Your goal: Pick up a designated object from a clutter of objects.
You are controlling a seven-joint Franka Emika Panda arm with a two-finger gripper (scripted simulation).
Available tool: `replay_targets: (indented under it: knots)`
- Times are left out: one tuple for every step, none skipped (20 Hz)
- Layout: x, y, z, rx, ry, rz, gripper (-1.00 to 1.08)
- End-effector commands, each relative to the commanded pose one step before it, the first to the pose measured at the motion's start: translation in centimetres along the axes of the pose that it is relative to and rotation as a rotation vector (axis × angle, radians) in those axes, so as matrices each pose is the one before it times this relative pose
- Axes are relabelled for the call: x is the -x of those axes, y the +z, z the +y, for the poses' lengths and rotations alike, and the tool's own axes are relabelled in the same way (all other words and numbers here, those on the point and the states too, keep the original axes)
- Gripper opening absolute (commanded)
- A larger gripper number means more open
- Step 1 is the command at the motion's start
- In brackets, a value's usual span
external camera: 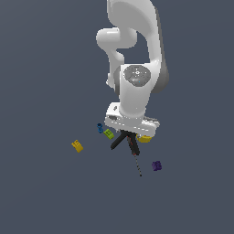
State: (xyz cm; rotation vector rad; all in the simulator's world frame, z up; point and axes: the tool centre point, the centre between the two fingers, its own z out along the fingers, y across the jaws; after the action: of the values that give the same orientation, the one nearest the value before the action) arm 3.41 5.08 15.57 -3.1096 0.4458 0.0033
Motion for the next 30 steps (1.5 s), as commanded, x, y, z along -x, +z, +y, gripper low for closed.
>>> replay_targets:
  knots:
    - [1.007,-2.036,0.537,-0.00088,-0.00003,0.00188,-1.0]
    - [0.405,-0.779,0.216,0.0,0.0,0.0,-1.0]
    - [0.406,-0.783,0.217,0.0,0.0,0.0,-1.0]
    - [0.407,-0.787,0.218,0.0,0.0,0.0,-1.0]
    - [0.408,-0.792,0.219,0.0,0.0,0.0,-1.0]
    - [0.41,-0.797,0.22,0.0,0.0,0.0,-1.0]
    - [0.411,-0.803,0.221,0.0,0.0,0.0,-1.0]
    - [0.413,-0.81,0.223,0.0,0.0,0.0,-1.0]
    - [0.415,-0.817,0.224,0.0,0.0,0.0,-1.0]
    - [0.417,-0.825,0.226,0.0,0.0,0.0,-1.0]
    - [0.42,-0.834,0.228,0.0,0.0,0.0,-1.0]
    - [0.423,-0.845,0.23,0.0,0.0,0.0,-1.0]
    - [0.427,-0.856,0.233,0.0,0.0,0.0,-1.0]
    - [0.431,-0.869,0.235,0.0,0.0,0.0,-1.0]
    - [0.439,-0.88,0.228,0.00047,0.00006,0.00012,-1.0]
    - [0.442,-0.899,0.242,0.0,0.0,0.0,-1.0]
    - [0.448,-0.917,0.245,0.0,0.0,0.0,-1.0]
    - [0.452,-0.931,0.248,0.0,0.0,0.0,-1.0]
    - [0.439,-0.91,0.241,0.0,0.0,0.0,-1.0]
    - [0.424,-0.884,0.233,0.0,0.0,0.0,-1.0]
    - [0.408,-0.857,0.224,0.0,0.0,0.0,-1.0]
    - [0.392,-0.828,0.215,0.0,0.0,0.0,-1.0]
    - [0.375,-0.797,0.206,0.0,0.0,0.0,-1.0]
    - [0.357,-0.767,0.197,0.0,0.0,0.0,-1.0]
    - [0.339,-0.736,0.187,0.0,0.0,0.0,-1.0]
    - [0.319,-0.703,0.177,0.0,0.0,0.0,-1.0]
    - [0.299,-0.666,0.166,0.0,0.0,0.0,-1.0]
    - [0.278,-0.625,0.154,0.0,0.0,0.0,-1.0]
    - [0.255,-0.579,0.142,0.0,0.0,0.0,-1.0]
    - [0.231,-0.532,0.129,0.0,0.0,0.0,-1.0]
